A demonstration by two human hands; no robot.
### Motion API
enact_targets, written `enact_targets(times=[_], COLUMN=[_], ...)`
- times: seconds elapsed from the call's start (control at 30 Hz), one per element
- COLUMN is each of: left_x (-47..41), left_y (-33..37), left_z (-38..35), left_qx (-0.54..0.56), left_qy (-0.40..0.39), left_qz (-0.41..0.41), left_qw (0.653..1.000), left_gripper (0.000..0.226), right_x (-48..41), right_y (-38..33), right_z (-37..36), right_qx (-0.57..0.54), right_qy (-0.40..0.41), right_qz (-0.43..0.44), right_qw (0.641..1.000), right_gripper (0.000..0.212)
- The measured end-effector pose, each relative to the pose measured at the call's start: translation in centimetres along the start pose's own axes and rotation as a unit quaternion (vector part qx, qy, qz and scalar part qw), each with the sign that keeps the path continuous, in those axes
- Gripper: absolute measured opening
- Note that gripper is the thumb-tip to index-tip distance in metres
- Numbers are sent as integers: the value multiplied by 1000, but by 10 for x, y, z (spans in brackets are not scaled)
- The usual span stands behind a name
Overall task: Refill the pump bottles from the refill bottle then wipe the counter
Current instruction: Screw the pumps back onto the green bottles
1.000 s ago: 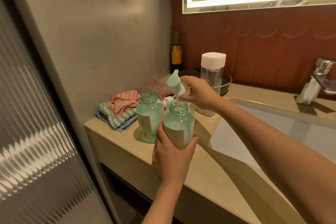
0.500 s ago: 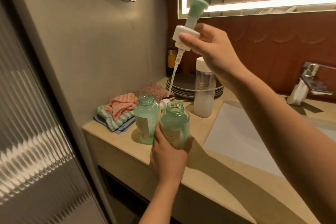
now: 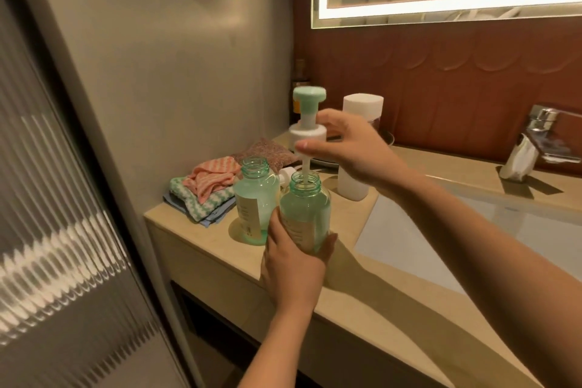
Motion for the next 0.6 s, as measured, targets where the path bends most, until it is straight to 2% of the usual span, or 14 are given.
enact_targets(times=[0.2,0.43,0.6], left_x=[-1,-2,-2], left_y=[-1,-2,-4], left_z=[-1,-2,-4], left_qx=[3,11,10], left_qy=[0,1,-2], left_qz=[3,7,14], left_qw=[1000,1000,1000], left_gripper=[104,103,103], right_x=[12,16,17], right_y=[21,26,34], right_z=[-14,-12,-13], right_qx=[1,-4,59], right_qy=[-21,-23,-52], right_qz=[-19,-5,-18], right_qw=[1000,1000,997], right_gripper=[36,33,48])
Point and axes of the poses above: each hand's wrist, its own x-axis away from the middle knuckle, its own z-axis out of the back of the hand, y = z × x, the point moved 1 cm from there along -x, towards the middle knuckle, and after that the axes turned 7 degrees about z, right-handed, at the moved point
